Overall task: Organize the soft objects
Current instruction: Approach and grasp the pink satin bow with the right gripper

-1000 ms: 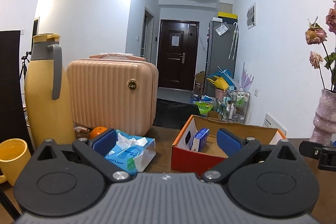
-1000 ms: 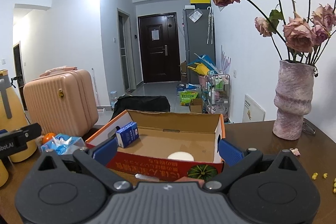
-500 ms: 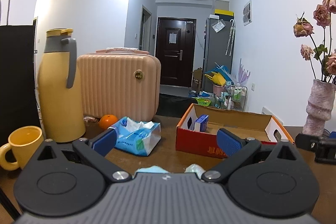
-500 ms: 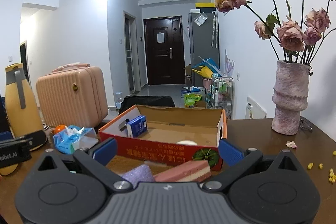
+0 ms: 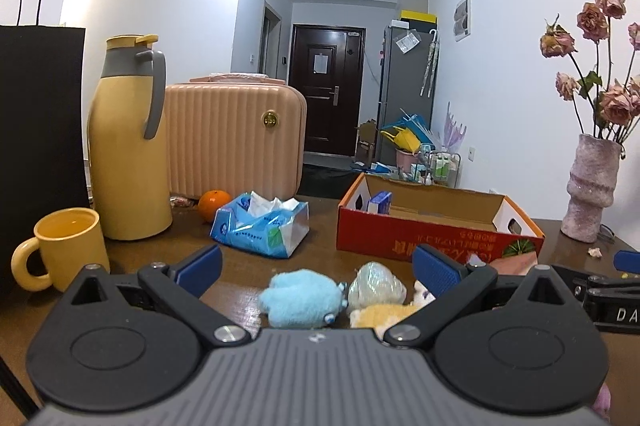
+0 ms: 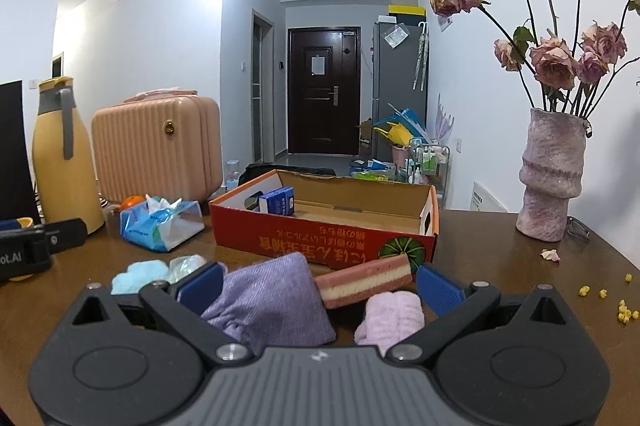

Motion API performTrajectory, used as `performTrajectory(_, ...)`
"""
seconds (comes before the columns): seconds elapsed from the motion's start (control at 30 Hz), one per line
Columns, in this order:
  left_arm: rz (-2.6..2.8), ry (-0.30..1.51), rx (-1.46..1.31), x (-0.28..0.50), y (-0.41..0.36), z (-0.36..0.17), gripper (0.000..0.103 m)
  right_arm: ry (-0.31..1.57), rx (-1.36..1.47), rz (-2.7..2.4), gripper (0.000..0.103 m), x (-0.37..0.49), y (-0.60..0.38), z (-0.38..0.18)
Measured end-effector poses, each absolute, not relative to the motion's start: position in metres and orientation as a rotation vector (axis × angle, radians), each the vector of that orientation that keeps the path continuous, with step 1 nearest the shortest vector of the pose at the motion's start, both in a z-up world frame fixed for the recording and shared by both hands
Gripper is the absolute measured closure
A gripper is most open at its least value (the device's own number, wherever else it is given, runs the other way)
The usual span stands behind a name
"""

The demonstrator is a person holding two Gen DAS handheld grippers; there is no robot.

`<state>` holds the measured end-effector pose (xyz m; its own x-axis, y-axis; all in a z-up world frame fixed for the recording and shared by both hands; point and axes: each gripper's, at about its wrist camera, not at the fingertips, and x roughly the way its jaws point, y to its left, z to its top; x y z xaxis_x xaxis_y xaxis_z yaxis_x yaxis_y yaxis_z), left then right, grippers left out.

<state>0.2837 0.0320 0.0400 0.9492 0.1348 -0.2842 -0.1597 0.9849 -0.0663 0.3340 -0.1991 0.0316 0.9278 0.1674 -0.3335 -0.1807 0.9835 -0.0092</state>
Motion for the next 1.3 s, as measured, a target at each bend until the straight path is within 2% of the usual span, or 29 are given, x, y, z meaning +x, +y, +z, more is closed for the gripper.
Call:
performTrajectory(0.4, 0.096, 0.33, -0.066, 0.26, 0.033, 0.023, 0.0, 0.381, -0.086, 0.156, 0.0, 0.302, -0.211, 0.025)
performTrajectory(1.13, 0.083, 0.415, -0.071, 0.248, 0.041, 0.002, 0.0, 0.655, -0.126, 0.169, 0.0, 0.295, -0.221, -0.036)
performTrajectory(1.3, 0.086, 0.421, -0.076, 0.247, 0.043, 0.001, 0.0, 0.674, -0.091, 0.206, 0.008, 0.299, -0.221, -0.042)
